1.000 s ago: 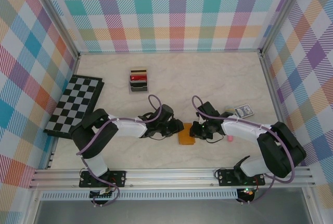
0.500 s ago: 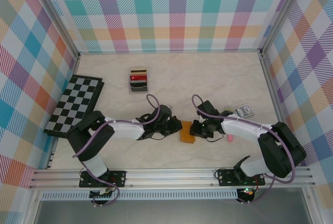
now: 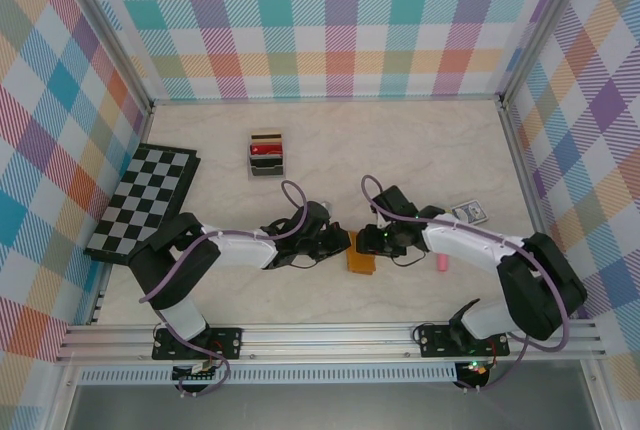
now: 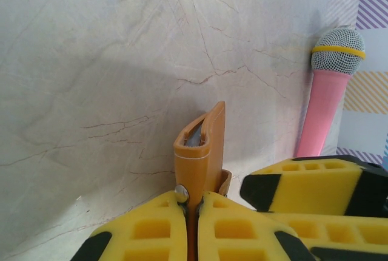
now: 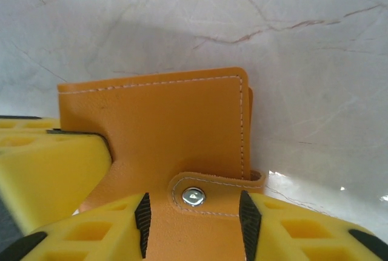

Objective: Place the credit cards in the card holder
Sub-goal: Open the button on the card holder, then place the card holder at the bottom-center of the table.

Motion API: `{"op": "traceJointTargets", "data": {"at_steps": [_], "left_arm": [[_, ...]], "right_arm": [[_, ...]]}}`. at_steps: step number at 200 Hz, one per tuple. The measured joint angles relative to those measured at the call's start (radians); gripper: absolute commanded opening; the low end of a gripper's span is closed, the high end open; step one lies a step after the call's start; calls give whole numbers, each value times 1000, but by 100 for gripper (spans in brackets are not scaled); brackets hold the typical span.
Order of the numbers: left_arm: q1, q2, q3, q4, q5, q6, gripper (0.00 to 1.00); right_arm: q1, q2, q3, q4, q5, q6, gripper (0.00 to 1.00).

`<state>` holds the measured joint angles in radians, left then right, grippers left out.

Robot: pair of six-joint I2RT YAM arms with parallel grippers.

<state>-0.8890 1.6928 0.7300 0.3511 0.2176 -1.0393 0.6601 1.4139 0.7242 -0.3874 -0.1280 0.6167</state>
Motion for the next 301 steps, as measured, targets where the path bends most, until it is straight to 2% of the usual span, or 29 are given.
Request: {"op": "traceJointTargets", "data": {"at_steps": [35,93,139,156,225,284,301], "left_arm": [[0,2,0,-17,-6,0,0],[0,2,0,-35,-13,10,0],[0,-18,-16,-37,-6,26,0],[0,-28,-32,-37,-2,28,0],[0,-30,-40,-46,-7,38,0],[0,-30,-39,-69,-10,38,0],[0,-30,-39,-69,-10,38,0]], "right_arm": [[22,78,39,-11,14,-34,48],[89,132,115,-88,173,-31,19],[79,114,109,-112,273,-23,9],[68,114,106,-124,301,-23,9],[60,98,51,-140,295,-19,22],[60,38,-1,-164,267,5,23],[64,38,-2,-186,281,18,26]]}}
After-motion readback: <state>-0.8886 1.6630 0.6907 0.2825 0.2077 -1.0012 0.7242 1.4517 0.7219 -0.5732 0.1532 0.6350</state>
